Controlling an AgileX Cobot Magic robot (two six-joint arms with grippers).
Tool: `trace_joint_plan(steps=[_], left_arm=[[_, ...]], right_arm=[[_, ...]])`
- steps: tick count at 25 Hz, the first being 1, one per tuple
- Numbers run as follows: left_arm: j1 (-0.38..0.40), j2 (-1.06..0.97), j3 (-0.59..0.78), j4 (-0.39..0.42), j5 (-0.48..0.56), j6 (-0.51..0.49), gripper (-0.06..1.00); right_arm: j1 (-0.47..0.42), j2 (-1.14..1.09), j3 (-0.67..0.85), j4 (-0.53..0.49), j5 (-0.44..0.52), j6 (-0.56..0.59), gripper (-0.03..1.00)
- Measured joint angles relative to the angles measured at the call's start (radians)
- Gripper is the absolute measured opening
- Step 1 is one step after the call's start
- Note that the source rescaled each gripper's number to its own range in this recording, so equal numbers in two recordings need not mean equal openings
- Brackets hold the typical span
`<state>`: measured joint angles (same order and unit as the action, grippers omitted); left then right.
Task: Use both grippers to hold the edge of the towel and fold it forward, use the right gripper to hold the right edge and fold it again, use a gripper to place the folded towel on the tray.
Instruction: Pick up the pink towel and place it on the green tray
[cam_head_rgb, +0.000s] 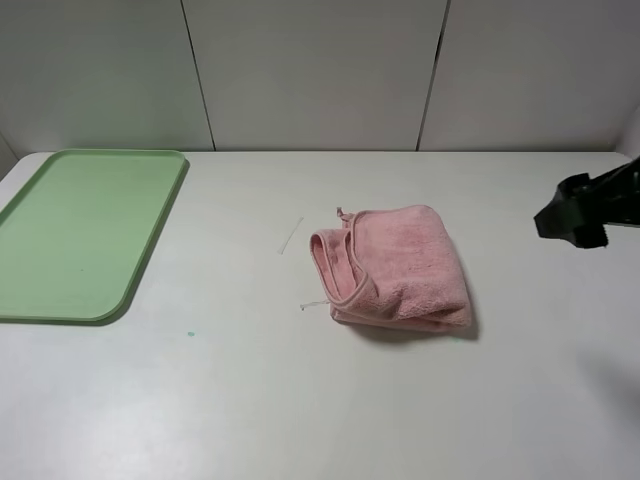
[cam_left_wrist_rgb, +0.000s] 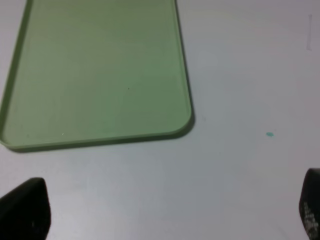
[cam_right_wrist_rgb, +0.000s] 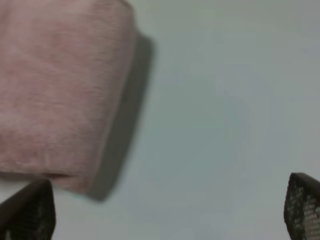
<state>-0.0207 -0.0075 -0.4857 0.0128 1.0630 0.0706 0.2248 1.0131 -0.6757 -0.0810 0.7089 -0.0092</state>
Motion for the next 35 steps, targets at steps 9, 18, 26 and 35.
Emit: trace_joint_plan(steps=[9,18,26,35], left_arm=[[0.000,0.000,0.000,0.000,0.000,0.000,1.00],[0.000,0.000,0.000,0.000,0.000,0.000,1.00],[0.000,0.000,0.000,0.000,0.000,0.000,1.00],[0.000,0.000,0.000,0.000,0.000,0.000,1.00]], right_arm=[[-0.149,-0.287,0.132,0.023,0.017,-0.001,1.00],[-0.162,-0.563,0.187,0.035,0.078,-0.002,1.00],[-0.162,-0.757,0.188,0.044,0.080,-0.003,1.00],[-0.162,-0.975,0.188,0.072,0.081,-0.026,1.00]])
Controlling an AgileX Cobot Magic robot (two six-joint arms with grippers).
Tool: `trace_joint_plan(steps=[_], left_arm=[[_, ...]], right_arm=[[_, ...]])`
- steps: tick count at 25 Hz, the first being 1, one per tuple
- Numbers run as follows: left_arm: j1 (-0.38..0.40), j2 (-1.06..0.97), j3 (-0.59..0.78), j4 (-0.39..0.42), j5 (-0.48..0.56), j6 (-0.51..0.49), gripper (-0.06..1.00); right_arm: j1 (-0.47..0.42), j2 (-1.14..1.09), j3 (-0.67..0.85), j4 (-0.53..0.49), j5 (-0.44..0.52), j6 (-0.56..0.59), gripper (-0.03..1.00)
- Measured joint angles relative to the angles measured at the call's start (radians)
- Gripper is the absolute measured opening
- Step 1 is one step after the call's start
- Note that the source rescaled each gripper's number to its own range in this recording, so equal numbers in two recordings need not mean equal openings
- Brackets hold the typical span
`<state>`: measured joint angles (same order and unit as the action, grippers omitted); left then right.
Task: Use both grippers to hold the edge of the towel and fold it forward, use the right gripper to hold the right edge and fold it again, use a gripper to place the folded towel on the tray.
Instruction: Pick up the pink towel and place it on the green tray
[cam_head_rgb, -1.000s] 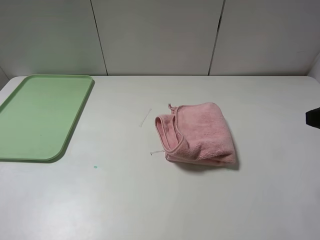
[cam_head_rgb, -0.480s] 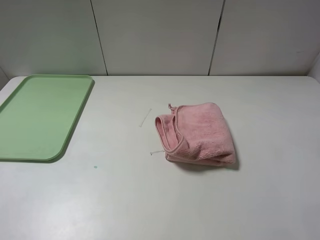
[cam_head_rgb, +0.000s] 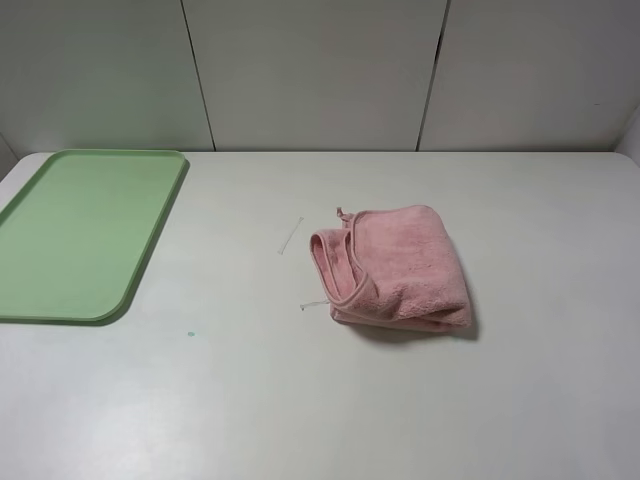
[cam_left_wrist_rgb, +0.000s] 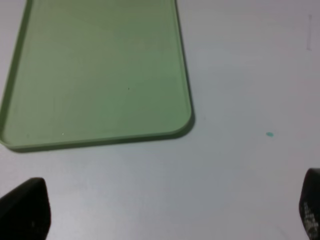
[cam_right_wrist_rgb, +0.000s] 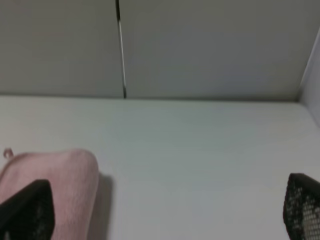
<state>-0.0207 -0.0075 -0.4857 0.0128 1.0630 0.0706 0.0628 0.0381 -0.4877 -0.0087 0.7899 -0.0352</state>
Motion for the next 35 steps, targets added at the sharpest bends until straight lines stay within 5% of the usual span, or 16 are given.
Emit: trace_joint_plan(steps=[15,21,35], left_arm=[[0.000,0.000,0.000,0.000,0.000,0.000,1.00],[0.000,0.000,0.000,0.000,0.000,0.000,1.00],[0.000,0.000,0.000,0.000,0.000,0.000,1.00]], right_arm=[[0.000,-0.044,-0.025,0.028,0.105,-0.045,1.00],[0.000,-0.044,-0.015,0.031,0.228,-0.071,1.00],[0.000,-0.045,-0.015,0.031,0.229,-0.071,1.00]])
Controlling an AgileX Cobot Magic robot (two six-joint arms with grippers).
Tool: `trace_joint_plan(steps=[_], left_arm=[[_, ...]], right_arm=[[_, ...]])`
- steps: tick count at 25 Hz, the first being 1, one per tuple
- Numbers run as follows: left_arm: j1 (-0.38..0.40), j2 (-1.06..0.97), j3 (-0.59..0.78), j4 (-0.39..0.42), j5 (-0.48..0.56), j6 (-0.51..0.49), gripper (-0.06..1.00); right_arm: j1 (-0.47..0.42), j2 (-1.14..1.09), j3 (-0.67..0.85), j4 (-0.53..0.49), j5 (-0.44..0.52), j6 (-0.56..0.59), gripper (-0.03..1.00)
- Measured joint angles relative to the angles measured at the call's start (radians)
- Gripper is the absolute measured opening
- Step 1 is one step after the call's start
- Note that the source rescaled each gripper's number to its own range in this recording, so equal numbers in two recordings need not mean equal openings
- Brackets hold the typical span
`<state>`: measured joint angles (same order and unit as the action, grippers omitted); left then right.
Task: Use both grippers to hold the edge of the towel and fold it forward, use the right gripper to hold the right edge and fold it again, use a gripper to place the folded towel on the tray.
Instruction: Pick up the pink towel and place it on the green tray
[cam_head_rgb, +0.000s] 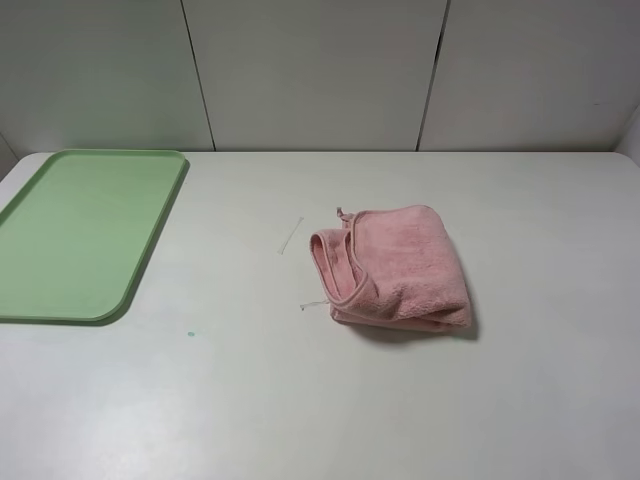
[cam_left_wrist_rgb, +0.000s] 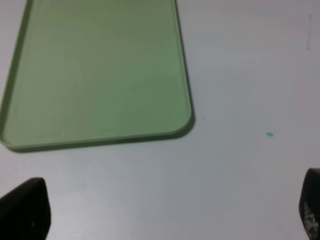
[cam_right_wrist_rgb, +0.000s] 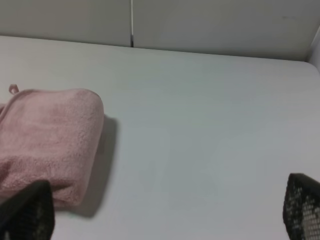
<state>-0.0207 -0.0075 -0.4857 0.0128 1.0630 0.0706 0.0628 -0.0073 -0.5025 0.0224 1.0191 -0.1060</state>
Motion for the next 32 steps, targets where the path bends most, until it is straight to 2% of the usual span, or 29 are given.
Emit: trace_joint_plan(steps=[28,32], left_arm=[[0.000,0.000,0.000,0.000,0.000,0.000,1.00],[0.000,0.061,0.000,-0.021,-0.001,-0.057,1.00]], right_arm=[[0.000,0.000,0.000,0.000,0.000,-0.001,1.00],[0.000,0.000,0.000,0.000,0.000,-0.001,1.00]])
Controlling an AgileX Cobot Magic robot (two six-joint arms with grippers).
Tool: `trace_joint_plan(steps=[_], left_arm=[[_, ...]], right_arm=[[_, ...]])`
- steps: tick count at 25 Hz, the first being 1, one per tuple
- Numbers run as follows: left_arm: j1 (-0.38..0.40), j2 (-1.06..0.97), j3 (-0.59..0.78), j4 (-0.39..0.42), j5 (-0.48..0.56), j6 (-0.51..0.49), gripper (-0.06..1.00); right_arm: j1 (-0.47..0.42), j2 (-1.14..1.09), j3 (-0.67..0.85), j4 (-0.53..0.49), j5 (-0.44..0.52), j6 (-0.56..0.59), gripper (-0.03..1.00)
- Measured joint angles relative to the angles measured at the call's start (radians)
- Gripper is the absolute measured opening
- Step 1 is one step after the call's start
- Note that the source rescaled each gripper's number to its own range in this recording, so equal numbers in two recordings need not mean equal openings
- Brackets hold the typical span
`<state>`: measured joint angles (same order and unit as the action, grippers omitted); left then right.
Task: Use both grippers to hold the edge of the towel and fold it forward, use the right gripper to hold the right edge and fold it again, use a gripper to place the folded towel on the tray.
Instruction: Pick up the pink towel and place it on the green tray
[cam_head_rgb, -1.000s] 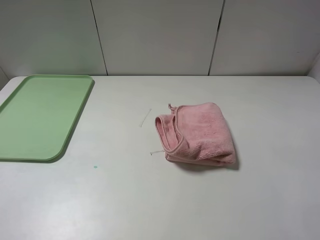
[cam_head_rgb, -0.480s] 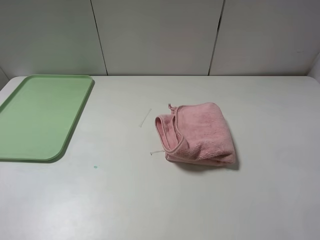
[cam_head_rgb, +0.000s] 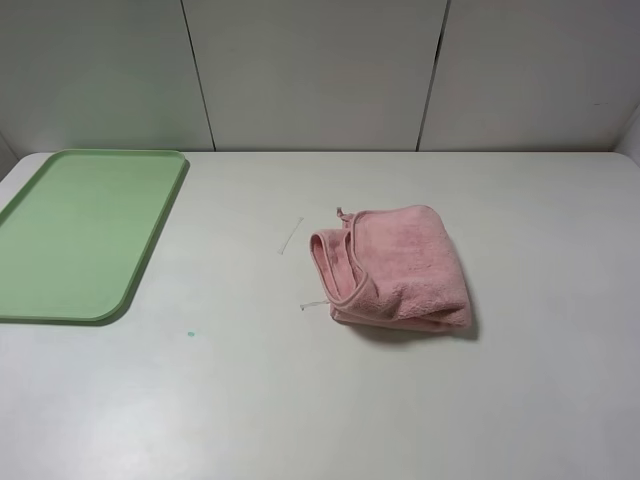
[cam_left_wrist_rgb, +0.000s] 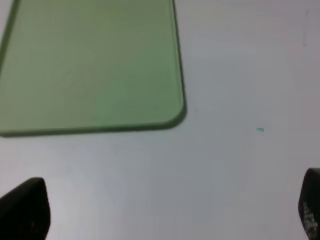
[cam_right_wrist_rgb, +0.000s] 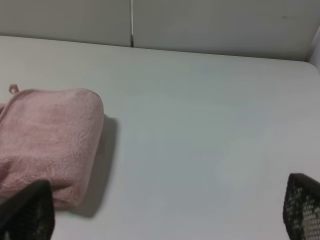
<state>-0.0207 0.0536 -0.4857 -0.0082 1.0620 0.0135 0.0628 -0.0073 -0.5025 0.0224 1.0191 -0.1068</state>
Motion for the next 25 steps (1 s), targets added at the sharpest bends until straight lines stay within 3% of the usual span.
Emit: trace_joint_plan(steps=[7,13,20,25], left_arm=[[0.000,0.222,-0.012,-0.125,-0.085,-0.062,1.00],[0.000,0.442,-0.012,-0.267,-0.239,-0.063,1.00],[0.000,0.684,-0.012,-0.470,-0.389,0.019,0.99],[0.000,0.873,-0.013,-0.609,-0.413,0.068,0.99]], right_arm=[[0.000,0.000,0.000,0.000,0.000,0.000,1.00],[0.000,0.000,0.000,0.000,0.000,0.000,1.00],[0.000,0.000,0.000,0.000,0.000,0.000,1.00],[0.000,0.000,0.000,0.000,0.000,0.000,1.00]])
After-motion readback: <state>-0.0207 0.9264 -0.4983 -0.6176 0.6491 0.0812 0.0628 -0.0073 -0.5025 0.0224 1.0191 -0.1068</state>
